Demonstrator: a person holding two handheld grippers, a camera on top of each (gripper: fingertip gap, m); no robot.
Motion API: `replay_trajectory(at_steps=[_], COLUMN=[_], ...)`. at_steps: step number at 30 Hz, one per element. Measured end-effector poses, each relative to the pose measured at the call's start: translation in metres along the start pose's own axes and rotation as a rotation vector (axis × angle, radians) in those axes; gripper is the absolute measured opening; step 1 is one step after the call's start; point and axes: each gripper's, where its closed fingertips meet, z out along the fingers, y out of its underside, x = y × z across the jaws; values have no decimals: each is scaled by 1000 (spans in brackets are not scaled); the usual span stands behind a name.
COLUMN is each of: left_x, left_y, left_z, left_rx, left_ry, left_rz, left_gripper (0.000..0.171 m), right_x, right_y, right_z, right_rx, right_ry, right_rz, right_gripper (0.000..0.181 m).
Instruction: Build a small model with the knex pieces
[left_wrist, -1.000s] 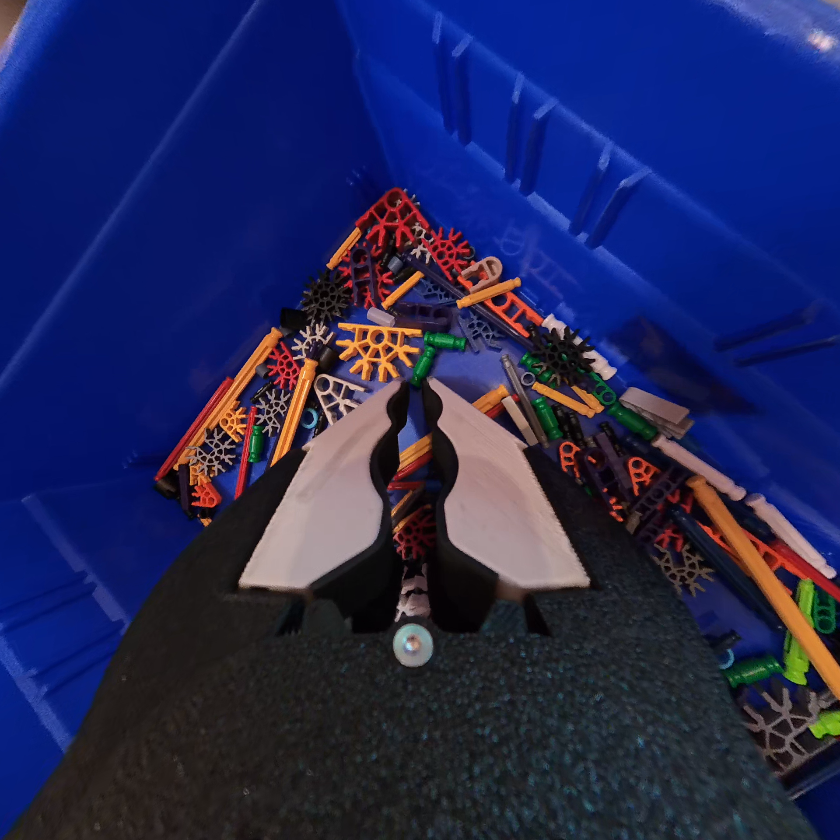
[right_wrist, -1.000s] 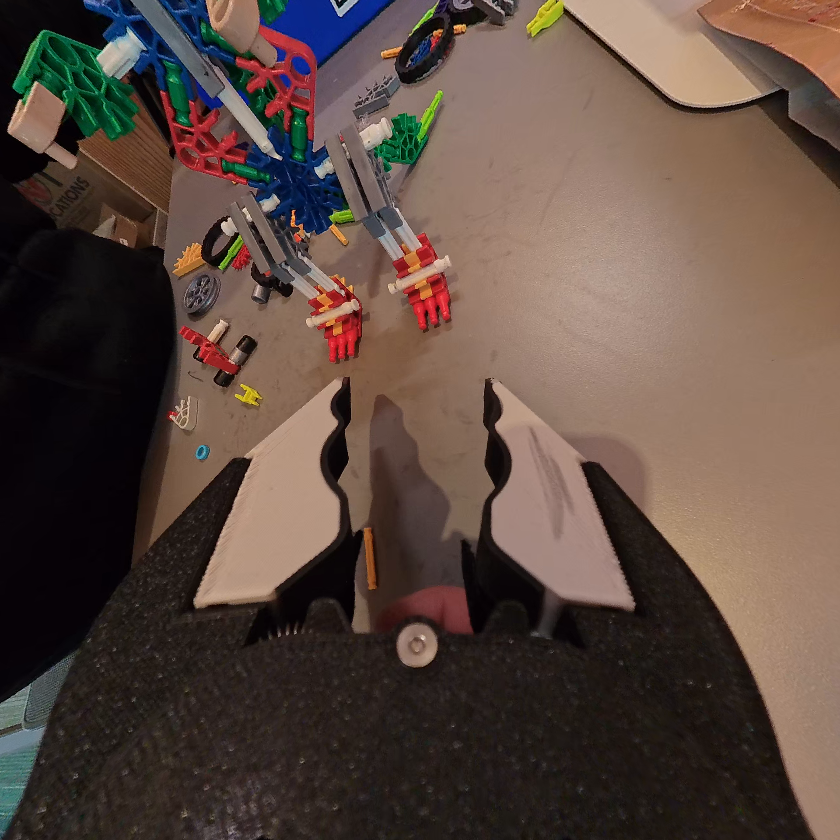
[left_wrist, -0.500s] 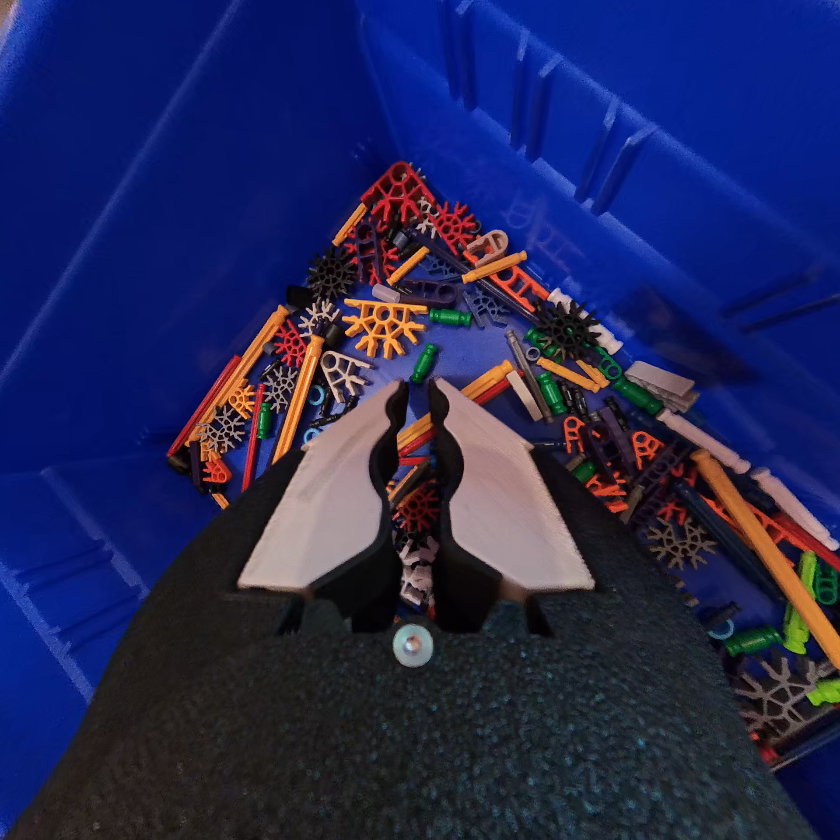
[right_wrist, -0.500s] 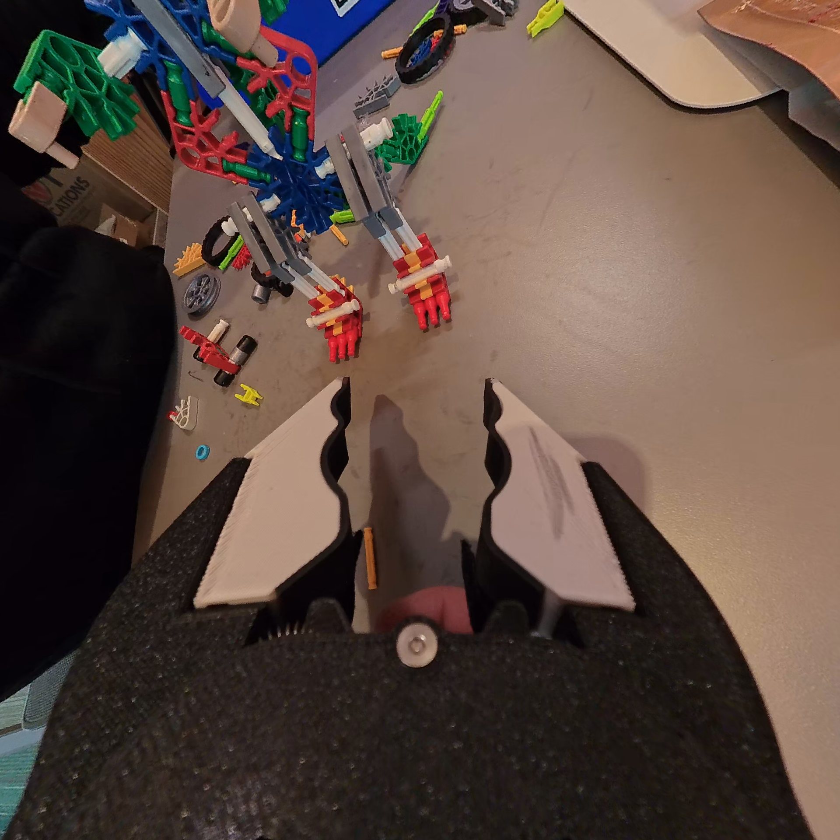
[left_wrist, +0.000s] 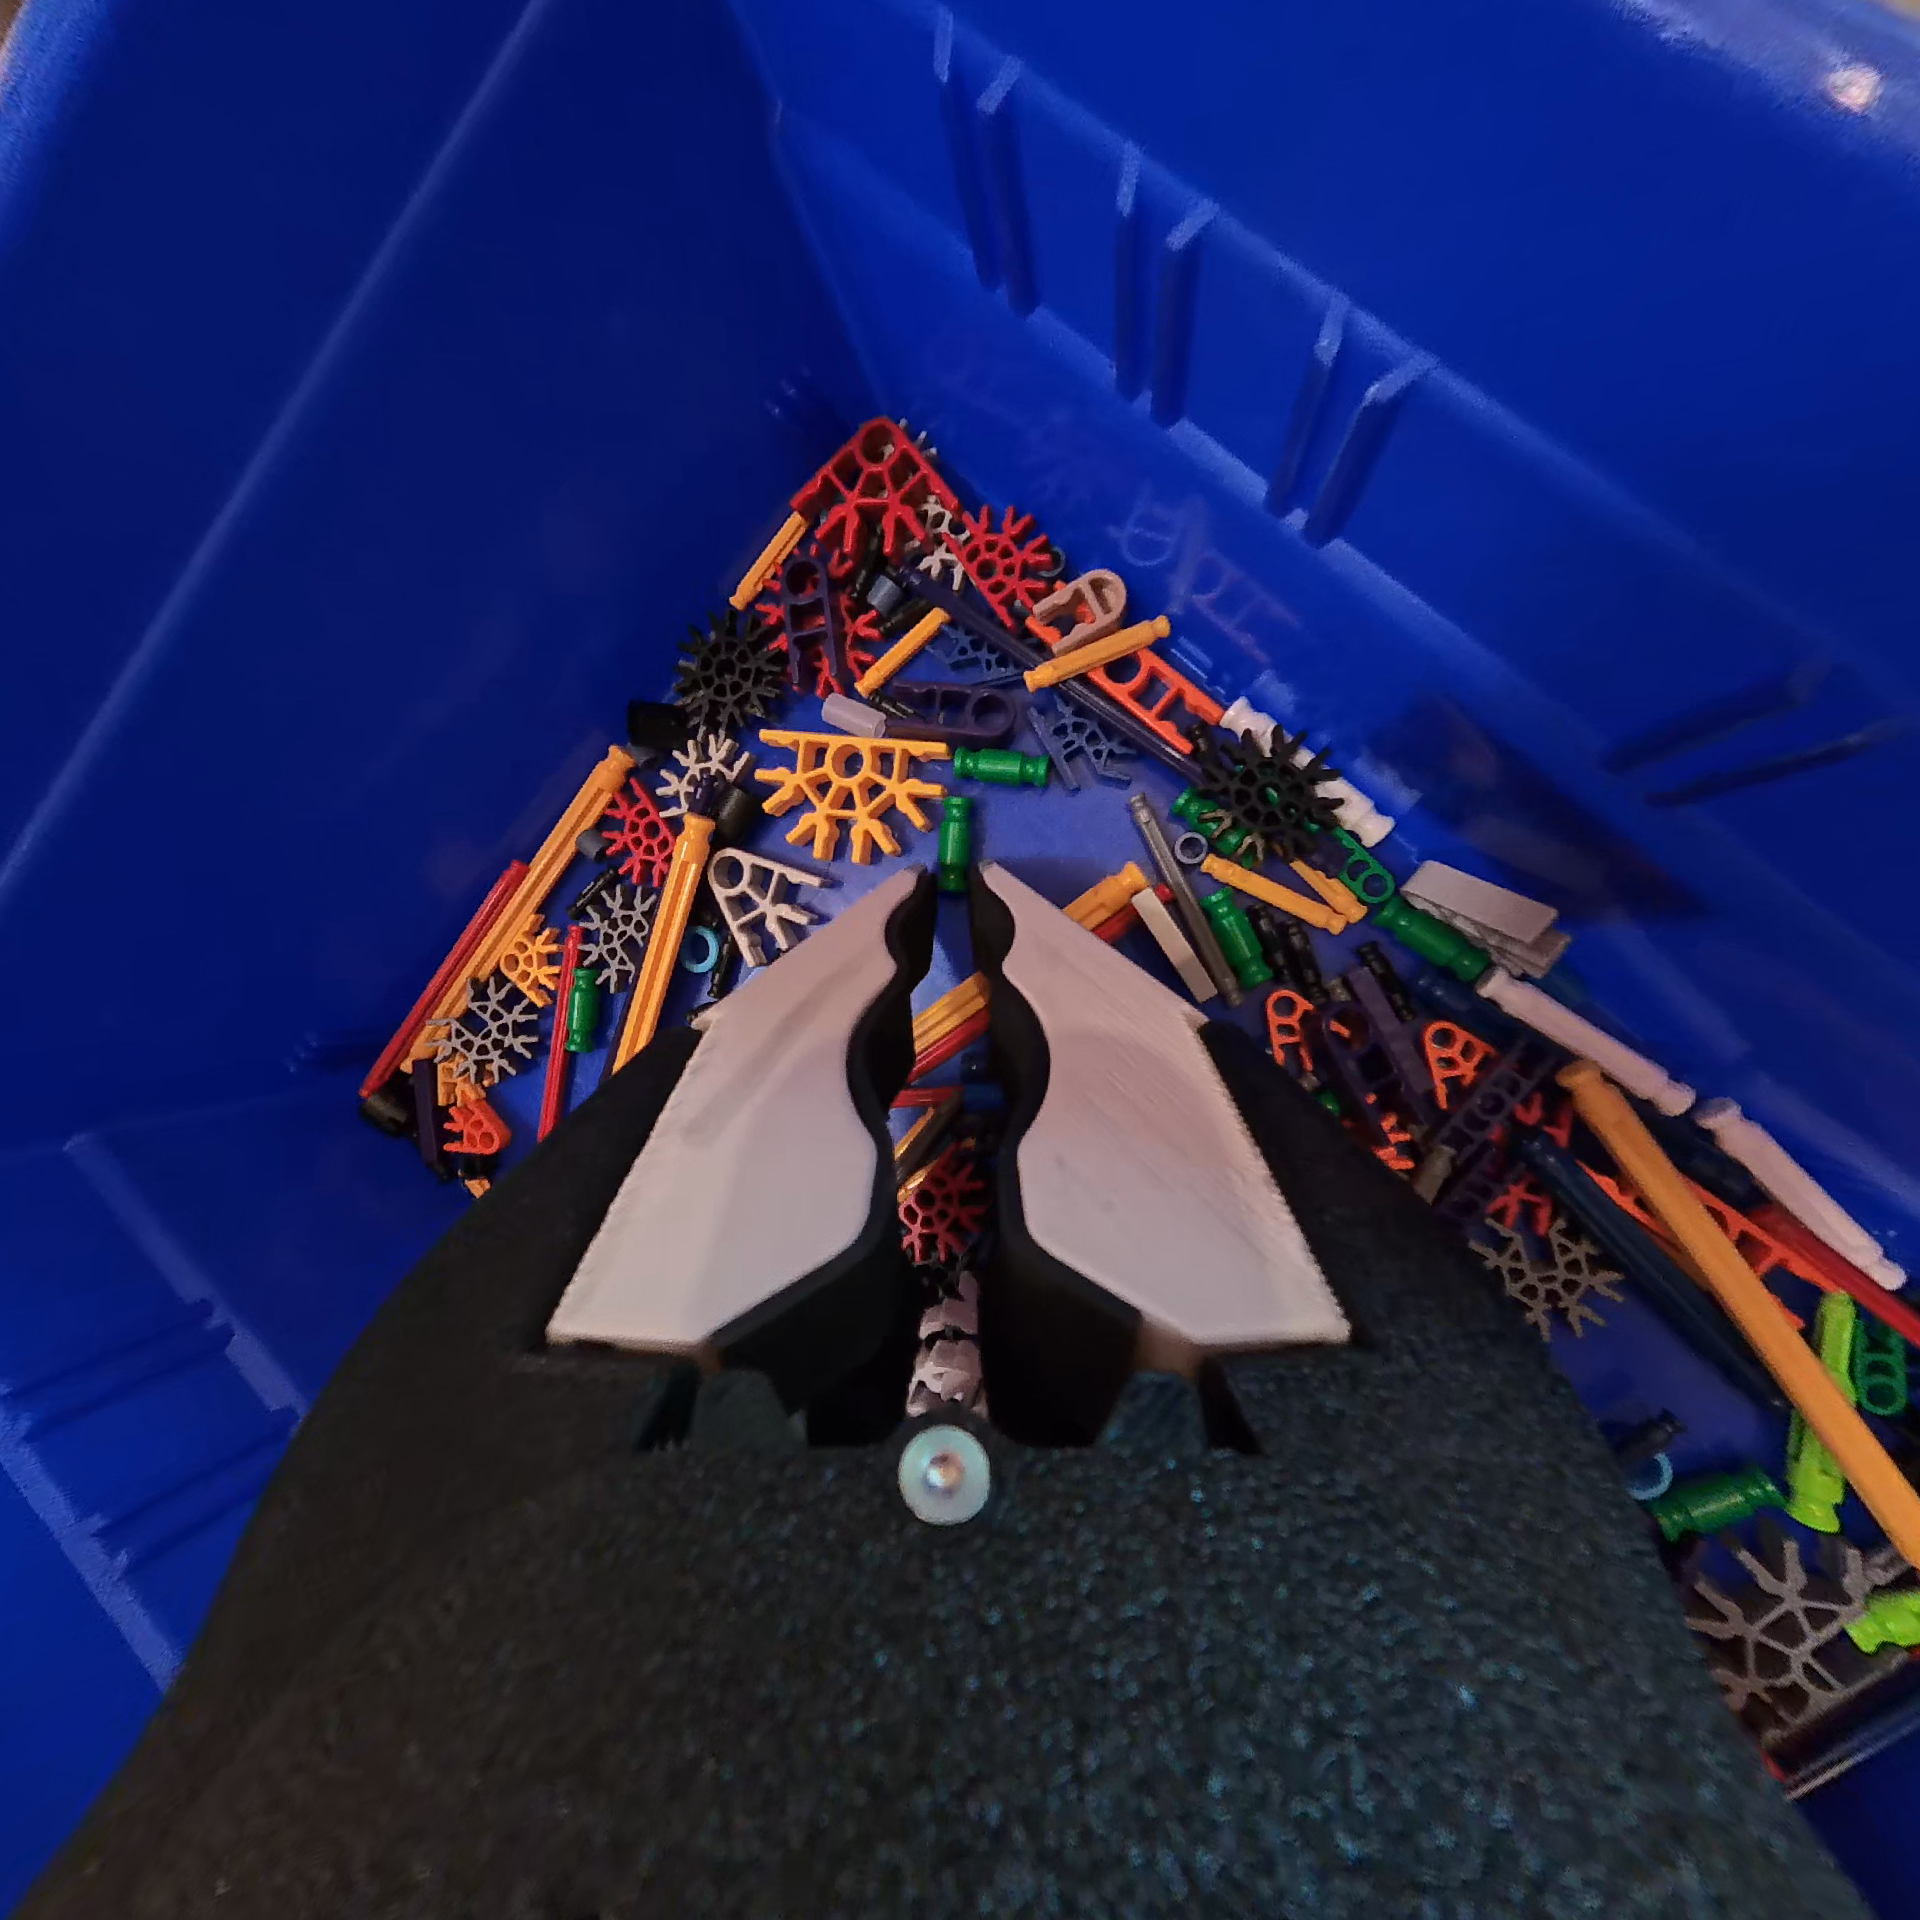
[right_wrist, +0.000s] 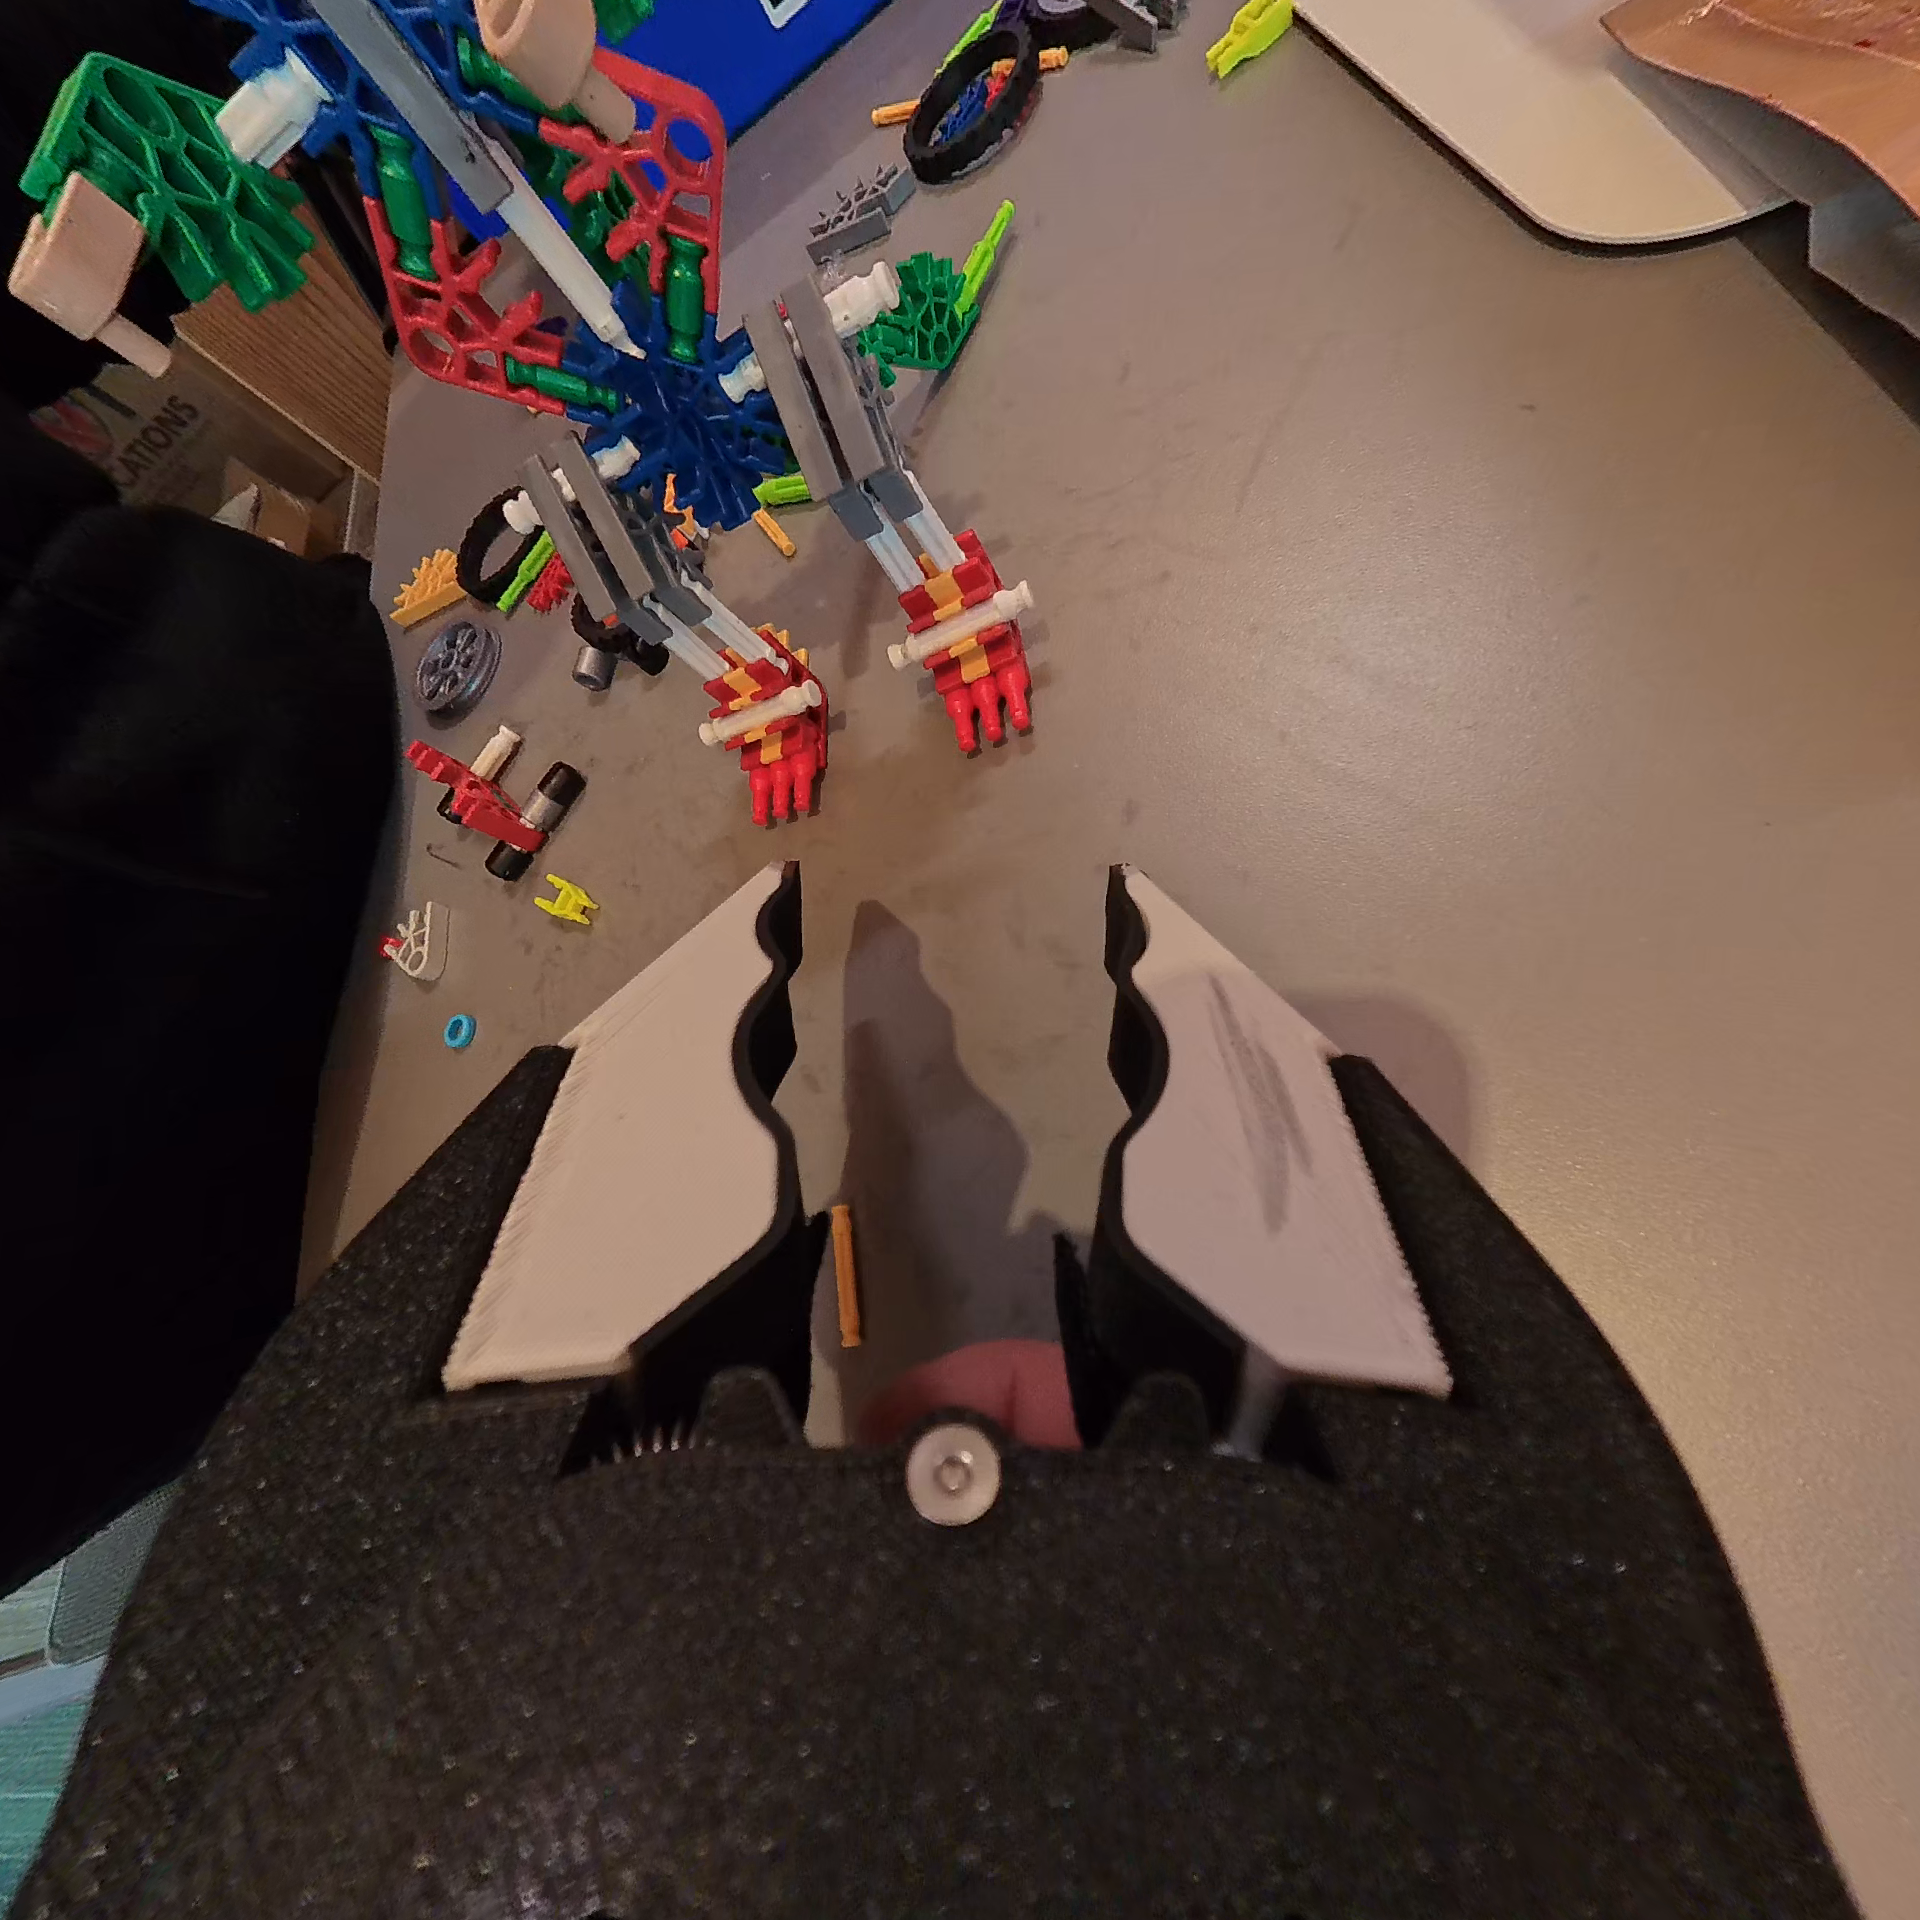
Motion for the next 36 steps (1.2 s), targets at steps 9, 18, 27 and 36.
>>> replay_trajectory(at_steps=[9, 18, 27, 36], left_x=[-4, -8, -24, 9], left_y=[-2, -12, -34, -80], left_z=[-8, -21, -52, -98], left_rx=[18, 69, 168, 297], left_ry=[-28, -75, -162, -144], left_rz=[-7, -3, -10, 47], left_gripper=[4, 4, 4, 3], right_x=[0, 0, 0, 0], right_y=[0, 0, 1, 1], right_z=[0, 0, 1, 1], right_rx=[-1, -4, -7, -7], right_ry=[1, 2, 5, 1], right_rz=[-2, -4, -8, -3], right_gripper=[58, 58, 58, 58])
